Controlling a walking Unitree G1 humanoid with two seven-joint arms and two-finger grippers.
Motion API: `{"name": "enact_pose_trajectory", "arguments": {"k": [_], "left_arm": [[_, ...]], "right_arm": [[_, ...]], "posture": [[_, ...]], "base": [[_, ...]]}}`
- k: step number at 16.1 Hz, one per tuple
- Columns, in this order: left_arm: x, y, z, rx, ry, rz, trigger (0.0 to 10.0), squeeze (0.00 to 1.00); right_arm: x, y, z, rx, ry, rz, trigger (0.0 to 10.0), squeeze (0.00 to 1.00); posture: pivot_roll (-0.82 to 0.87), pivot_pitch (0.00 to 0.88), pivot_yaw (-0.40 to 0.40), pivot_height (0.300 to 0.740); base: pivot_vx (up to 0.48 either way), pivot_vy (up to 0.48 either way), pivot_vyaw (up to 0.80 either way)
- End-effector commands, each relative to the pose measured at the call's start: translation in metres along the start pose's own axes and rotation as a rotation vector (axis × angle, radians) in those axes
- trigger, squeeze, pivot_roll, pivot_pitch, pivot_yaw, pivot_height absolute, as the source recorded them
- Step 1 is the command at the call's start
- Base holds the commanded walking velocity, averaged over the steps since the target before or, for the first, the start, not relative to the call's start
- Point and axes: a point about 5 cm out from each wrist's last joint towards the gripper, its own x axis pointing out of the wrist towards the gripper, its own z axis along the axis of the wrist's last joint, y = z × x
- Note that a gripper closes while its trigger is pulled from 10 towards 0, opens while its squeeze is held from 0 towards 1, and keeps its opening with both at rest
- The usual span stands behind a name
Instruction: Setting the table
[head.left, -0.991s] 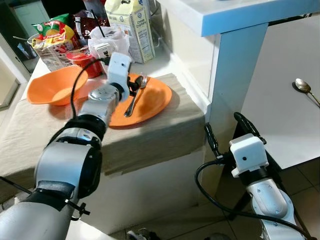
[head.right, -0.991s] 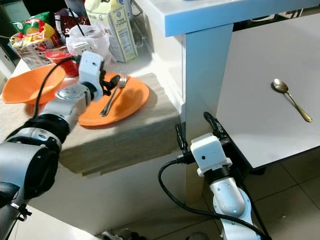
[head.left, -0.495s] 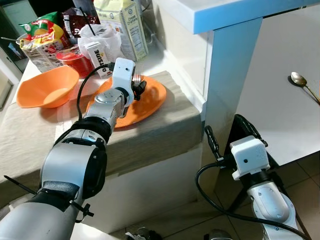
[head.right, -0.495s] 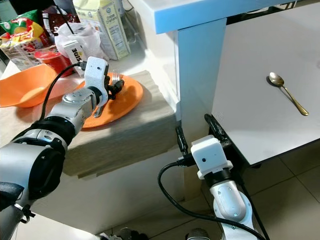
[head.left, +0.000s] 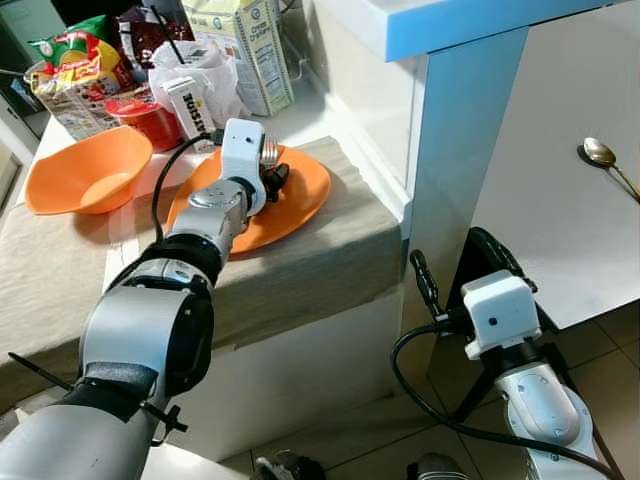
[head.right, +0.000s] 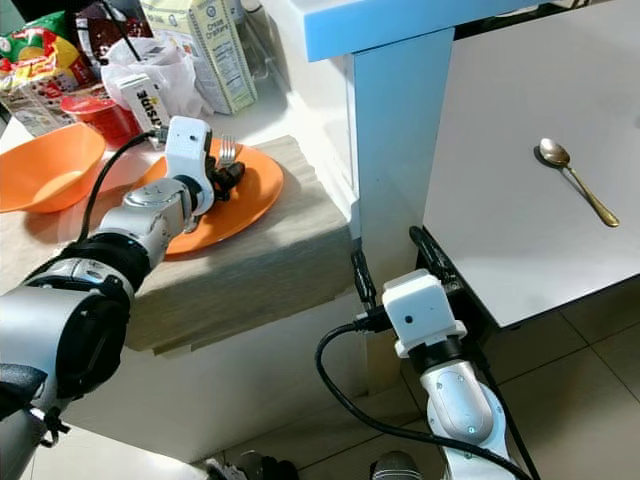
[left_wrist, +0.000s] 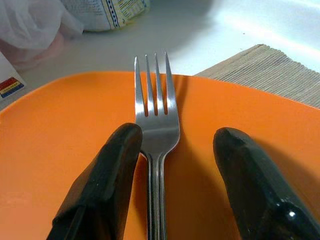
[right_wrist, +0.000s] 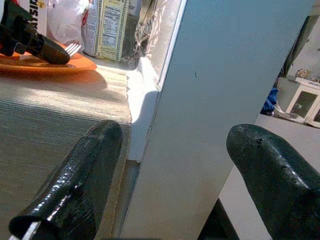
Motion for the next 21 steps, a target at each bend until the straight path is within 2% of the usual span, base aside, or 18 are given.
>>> {"name": "enact_pose_trajectory", "arguments": {"k": [1, 3, 4, 5, 8, 9, 15, 16, 21], "left_arm": [[-0.002, 0.006, -0.012, -0.032, 0.070, 0.035, 10.0, 0.00], [-0.002, 0.007, -0.014, -0.042, 0.079, 0.044, 10.0, 0.00], [-0.002, 0.009, -0.015, -0.036, 0.089, 0.053, 4.7, 0.00], [-0.003, 0.010, -0.016, -0.008, 0.100, 0.061, 0.0, 0.00], [-0.003, 0.011, -0.016, 0.069, 0.108, 0.065, 0.0, 0.00], [-0.003, 0.013, -0.015, 0.136, 0.108, 0.078, 0.0, 0.00], [-0.003, 0.016, -0.010, 0.118, 0.077, 0.090, 0.0, 0.00], [-0.003, 0.017, -0.007, 0.082, 0.063, 0.096, 0.0, 0.00], [-0.004, 0.021, 0.003, 0.014, 0.024, 0.113, 0.0, 0.00]], "right_arm": [[0.001, 0.002, 0.002, 0.012, -0.001, 0.008, 10.0, 0.00], [0.001, 0.001, 0.002, 0.011, 0.000, 0.009, 10.0, 0.00], [0.001, 0.001, 0.002, 0.011, 0.000, 0.010, 10.0, 0.00], [0.002, 0.001, 0.002, 0.010, 0.000, 0.011, 10.0, 0.00], [0.002, 0.000, 0.003, 0.009, 0.000, 0.012, 10.0, 0.00], [0.003, 0.001, 0.003, 0.010, 0.000, 0.012, 10.0, 0.00], [0.005, 0.001, 0.003, 0.008, 0.000, 0.014, 10.0, 0.00], [0.006, 0.002, 0.003, 0.009, 0.000, 0.015, 10.0, 0.00], [0.007, 0.002, 0.003, 0.008, -0.004, 0.016, 10.0, 0.00]], "posture": [[-0.31, 0.075, 0.184, 0.708], [-0.31, 0.076, 0.182, 0.708], [-0.31, 0.076, 0.182, 0.708], [-0.31, 0.077, 0.180, 0.708], [-0.31, 0.080, 0.178, 0.708], [-0.31, 0.082, 0.178, 0.708], [-0.30, 0.078, 0.176, 0.708], [-0.30, 0.075, 0.176, 0.708], [-0.30, 0.064, 0.171, 0.708]], "base": [[0.000, 0.000, 0.00], [0.000, 0.000, 0.00], [0.000, 0.000, 0.00], [0.000, 0.000, 0.00], [0.000, 0.000, 0.00], [0.000, 0.000, 0.00], [0.000, 0.000, 0.00], [0.000, 0.000, 0.00], [0.000, 0.000, 0.00]]}}
